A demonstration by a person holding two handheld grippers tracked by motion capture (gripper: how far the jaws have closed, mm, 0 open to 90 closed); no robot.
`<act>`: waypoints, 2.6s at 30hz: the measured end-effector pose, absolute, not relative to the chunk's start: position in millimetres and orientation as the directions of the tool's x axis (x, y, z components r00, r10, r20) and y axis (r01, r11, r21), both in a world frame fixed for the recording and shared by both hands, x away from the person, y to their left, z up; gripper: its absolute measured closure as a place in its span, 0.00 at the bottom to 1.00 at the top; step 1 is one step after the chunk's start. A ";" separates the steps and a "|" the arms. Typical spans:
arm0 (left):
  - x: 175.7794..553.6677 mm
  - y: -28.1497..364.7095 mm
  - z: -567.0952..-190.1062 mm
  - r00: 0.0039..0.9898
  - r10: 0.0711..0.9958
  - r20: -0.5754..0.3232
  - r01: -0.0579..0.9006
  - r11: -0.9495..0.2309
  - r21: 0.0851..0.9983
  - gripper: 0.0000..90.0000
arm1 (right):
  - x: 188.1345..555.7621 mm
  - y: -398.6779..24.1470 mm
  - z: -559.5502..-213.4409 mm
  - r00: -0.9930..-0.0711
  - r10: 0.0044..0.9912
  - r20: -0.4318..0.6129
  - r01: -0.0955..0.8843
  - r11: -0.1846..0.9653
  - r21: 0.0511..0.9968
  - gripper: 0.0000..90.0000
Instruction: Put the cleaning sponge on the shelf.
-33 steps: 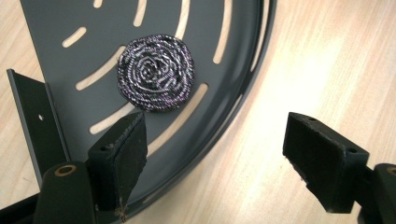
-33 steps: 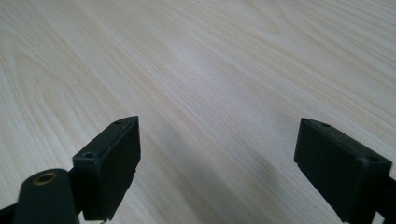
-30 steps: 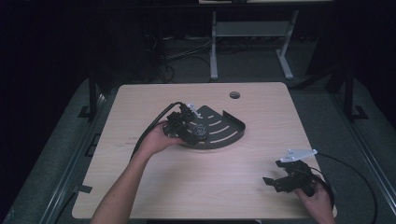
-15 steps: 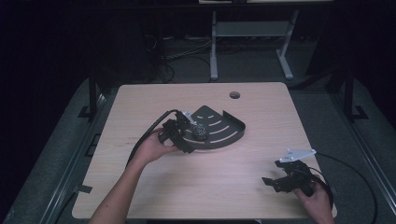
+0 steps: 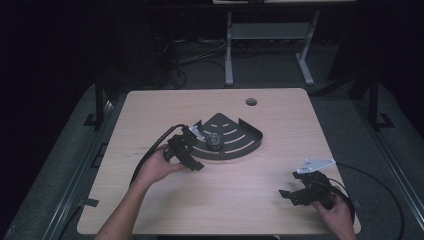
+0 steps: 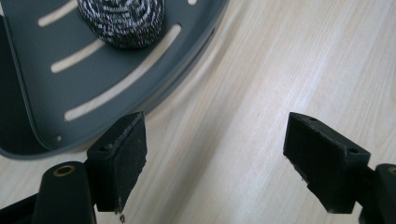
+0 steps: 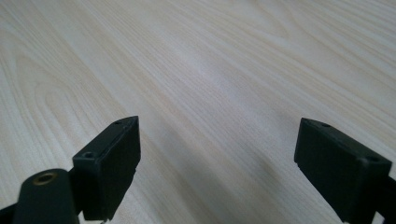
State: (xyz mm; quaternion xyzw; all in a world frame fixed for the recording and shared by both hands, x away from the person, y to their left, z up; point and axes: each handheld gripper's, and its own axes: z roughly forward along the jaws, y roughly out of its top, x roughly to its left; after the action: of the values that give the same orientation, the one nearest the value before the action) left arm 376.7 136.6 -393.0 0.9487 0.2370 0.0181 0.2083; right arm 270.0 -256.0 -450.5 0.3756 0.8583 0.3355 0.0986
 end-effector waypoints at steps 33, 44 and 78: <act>329.9 168.1 -401.1 0.881 0.468 -0.071 0.451 -0.784 0.426 0.23 | 271.5 -248.0 -454.5 -0.709 0.702 0.072 0.577 0.518 0.632 0.16; 316.2 179.0 -400.0 0.878 0.475 -0.062 0.453 -0.780 0.432 0.23 | 271.2 -250.3 -453.8 -0.703 0.708 0.071 0.578 0.510 0.637 0.16; 282.6 216.1 -410.4 0.851 0.521 -0.062 0.493 -0.753 0.436 0.23 | 267.9 -249.7 -453.2 -0.701 0.710 0.062 0.579 0.517 0.631 0.16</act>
State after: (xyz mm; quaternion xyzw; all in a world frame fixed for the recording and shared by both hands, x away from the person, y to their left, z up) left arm 282.6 216.1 -410.4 0.9357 0.2709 0.0319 0.2236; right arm 267.9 -249.7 -453.2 0.3727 0.8647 0.3207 0.1027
